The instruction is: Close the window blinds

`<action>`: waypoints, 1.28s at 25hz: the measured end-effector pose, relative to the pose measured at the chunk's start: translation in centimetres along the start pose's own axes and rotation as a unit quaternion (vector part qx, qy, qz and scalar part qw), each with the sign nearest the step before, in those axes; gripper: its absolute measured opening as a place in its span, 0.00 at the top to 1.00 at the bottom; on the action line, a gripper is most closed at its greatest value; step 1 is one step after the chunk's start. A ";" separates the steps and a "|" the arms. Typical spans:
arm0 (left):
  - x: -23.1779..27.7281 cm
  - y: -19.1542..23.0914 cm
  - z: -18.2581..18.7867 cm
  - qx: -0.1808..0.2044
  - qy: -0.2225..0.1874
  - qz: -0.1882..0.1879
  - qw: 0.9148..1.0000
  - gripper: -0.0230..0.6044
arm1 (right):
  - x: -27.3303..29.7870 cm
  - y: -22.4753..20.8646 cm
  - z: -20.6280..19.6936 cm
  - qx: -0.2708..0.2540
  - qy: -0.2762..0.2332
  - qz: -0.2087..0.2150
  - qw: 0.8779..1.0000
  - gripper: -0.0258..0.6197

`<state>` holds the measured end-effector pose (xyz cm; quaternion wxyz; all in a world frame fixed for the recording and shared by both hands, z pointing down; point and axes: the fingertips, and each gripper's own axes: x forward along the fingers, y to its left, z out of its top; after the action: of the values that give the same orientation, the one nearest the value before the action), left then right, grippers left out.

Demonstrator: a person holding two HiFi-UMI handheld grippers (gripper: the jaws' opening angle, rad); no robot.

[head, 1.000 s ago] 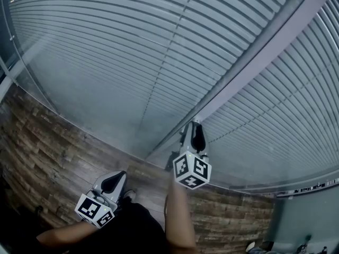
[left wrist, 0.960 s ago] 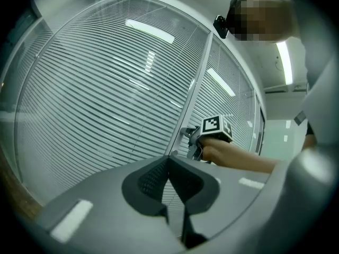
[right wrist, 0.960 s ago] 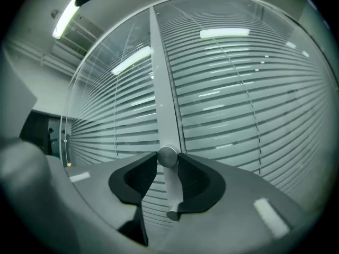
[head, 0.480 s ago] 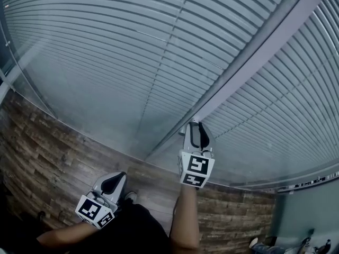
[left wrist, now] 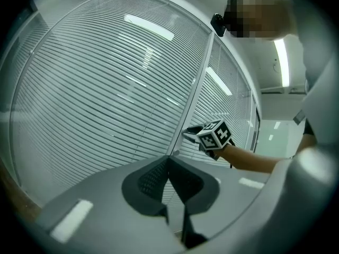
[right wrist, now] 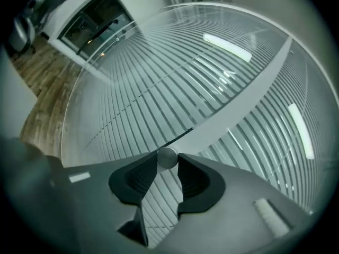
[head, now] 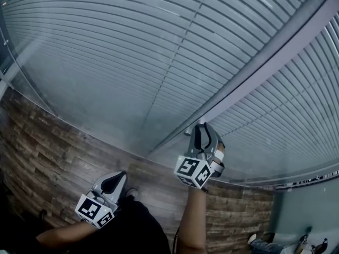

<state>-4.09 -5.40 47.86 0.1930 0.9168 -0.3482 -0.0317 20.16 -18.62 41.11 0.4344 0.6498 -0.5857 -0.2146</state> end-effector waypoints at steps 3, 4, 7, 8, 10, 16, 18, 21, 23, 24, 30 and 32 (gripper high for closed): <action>-0.6 0.8 0.5 -0.003 -0.001 0.004 1.000 0.96 | 0.0 0.2 -0.1 -0.032 0.009 0.000 0.999 0.76; -0.7 1.0 0.7 -0.005 -0.003 0.005 1.000 0.96 | 0.0 0.1 -0.2 -0.038 0.011 -0.001 0.999 0.76; -0.8 1.3 1.2 -0.011 -0.008 0.004 1.000 0.96 | -0.2 -0.1 -0.4 -0.052 0.013 -0.008 0.999 0.76; -0.6 1.2 1.4 -0.011 -0.008 0.001 1.000 0.96 | -0.2 -0.1 -0.4 -0.057 0.013 -0.009 0.998 0.76; -0.2 1.2 1.4 -0.008 -0.006 -0.008 1.000 0.96 | 0.1 0.4 -0.3 -0.069 0.013 -0.003 0.998 0.76; 1.2 1.5 1.4 -0.006 -0.009 -0.030 0.999 0.96 | 0.1 1.1 0.0 -0.010 -0.015 0.022 1.000 0.75; 1.6 1.2 1.5 -0.005 -0.009 -0.029 1.000 0.96 | -1.1 0.7 0.0 0.060 -0.038 0.027 0.997 0.75; 2.0 1.4 1.4 -0.004 -0.009 -0.031 0.999 0.96 | -3.6 1.3 0.3 0.182 -0.073 0.029 0.980 0.78; 2.4 1.6 1.5 -0.004 -0.012 -0.033 0.999 0.96 | -5.3 2.0 0.4 0.223 -0.086 0.021 0.971 0.84; 2.5 1.7 1.5 -0.004 -0.012 -0.035 0.999 0.96 | -6.0 2.4 0.6 0.236 -0.094 0.015 0.967 0.85; 3.5 0.5 1.5 0.011 -0.011 -0.065 0.998 0.96 | -7.2 3.4 -1.5 0.429 -0.088 0.020 0.899 0.88; 3.9 0.3 1.8 0.018 -0.014 -0.068 0.997 0.96 | -7.5 3.6 -2.1 0.515 -0.096 0.029 0.851 0.89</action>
<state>-1.68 -8.71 46.61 0.1691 0.9412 -0.2882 -0.0510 18.03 -10.62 43.46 -0.0149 0.7396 -0.6693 0.0695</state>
